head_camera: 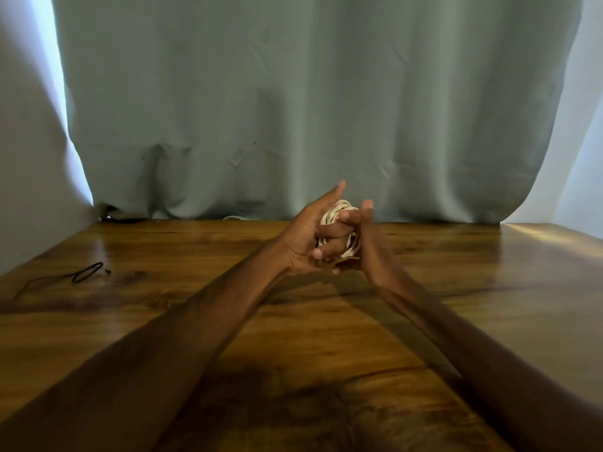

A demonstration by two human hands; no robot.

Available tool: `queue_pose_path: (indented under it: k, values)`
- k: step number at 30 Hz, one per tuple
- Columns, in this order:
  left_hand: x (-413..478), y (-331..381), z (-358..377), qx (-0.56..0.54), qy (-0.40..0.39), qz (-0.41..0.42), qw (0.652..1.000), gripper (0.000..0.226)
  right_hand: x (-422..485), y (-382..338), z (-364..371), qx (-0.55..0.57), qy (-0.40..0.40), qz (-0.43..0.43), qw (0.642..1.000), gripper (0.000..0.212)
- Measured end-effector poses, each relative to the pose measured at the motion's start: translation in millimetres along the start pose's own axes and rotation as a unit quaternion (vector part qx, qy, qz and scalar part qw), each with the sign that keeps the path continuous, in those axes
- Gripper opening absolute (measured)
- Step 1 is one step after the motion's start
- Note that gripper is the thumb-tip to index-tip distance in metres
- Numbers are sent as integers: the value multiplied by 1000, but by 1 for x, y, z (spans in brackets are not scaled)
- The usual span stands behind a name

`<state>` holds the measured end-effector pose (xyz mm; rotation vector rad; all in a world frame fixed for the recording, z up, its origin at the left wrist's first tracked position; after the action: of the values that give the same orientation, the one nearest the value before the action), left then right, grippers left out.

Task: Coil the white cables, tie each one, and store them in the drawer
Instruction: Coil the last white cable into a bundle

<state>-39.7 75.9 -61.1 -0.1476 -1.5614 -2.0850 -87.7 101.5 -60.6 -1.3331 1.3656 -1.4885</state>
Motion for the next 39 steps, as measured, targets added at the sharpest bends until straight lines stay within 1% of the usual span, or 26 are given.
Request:
queue_pose_path:
  k: [3, 5, 8, 12, 16, 20, 21, 22, 24, 27, 29, 30, 32, 35, 37, 39]
  values:
    - [-2, -3, 4, -50, 13, -22, 998, 68, -9, -9, -10, -37, 60, -59, 996, 57]
    - [-4, -2, 5, -58, 12, -24, 998, 69, -14, -11, -15, -26, 72, -79, 994, 56]
    - [-5, 3, 10, -59, 10, -21, 998, 72, -15, -11, -16, 19, 72, -79, 994, 57]
    - [1, 6, 8, 20, 64, 6, 998, 82, -14, -8, -17, 27, 92, -99, 990, 62]
    - [9, 2, 0, 101, 135, 36, 985, 82, -6, -1, -21, 67, 78, -104, 989, 69]
    - [15, -1, -2, 150, 203, 54, 966, 79, -5, 0, -25, 77, 91, -88, 989, 65]
    - [16, -2, -1, 152, 210, 57, 964, 79, -5, 1, -26, 76, 96, -83, 989, 64]
    - [17, -3, 1, 146, 205, 60, 966, 80, -6, 1, -28, 77, 104, -77, 989, 63]
    - [17, -5, 6, 107, 171, 61, 978, 85, -5, 1, -31, 81, 115, -62, 988, 61]
    - [11, -6, 3, 53, 117, 38, 991, 93, -6, -2, -28, 66, 100, -44, 992, 61]
    - [7, -7, -1, 31, 104, 23, 994, 94, -8, -4, -26, 67, 92, -38, 993, 61]
    - [6, -8, -3, 29, 110, 21, 993, 91, -8, -4, -26, 75, 92, -32, 992, 60]
    - [7, -9, -3, 36, 146, 26, 988, 82, -8, -3, -27, 94, 109, -27, 989, 58]
    - [15, -11, 2, 58, 223, 44, 972, 69, -7, 3, -37, 119, 149, -24, 981, 60]
    - [17, -14, 1, 83, 277, 46, 956, 64, -4, 9, -40, 128, 146, -17, 981, 67]
    - [17, -16, -1, 112, 317, 49, 940, 61, -2, 12, -42, 139, 144, -12, 980, 68]
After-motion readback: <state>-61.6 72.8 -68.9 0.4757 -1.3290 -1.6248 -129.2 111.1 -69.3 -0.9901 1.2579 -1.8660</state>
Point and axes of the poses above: each hand's wrist, its own x-axis towards the middle knuckle, its own z-axis out of the palm, y = z × x, the point moved 8 cm from there along x, towards the middle knuckle, and after that the axes turned 11 degrees about z, right-handed, at the moved point
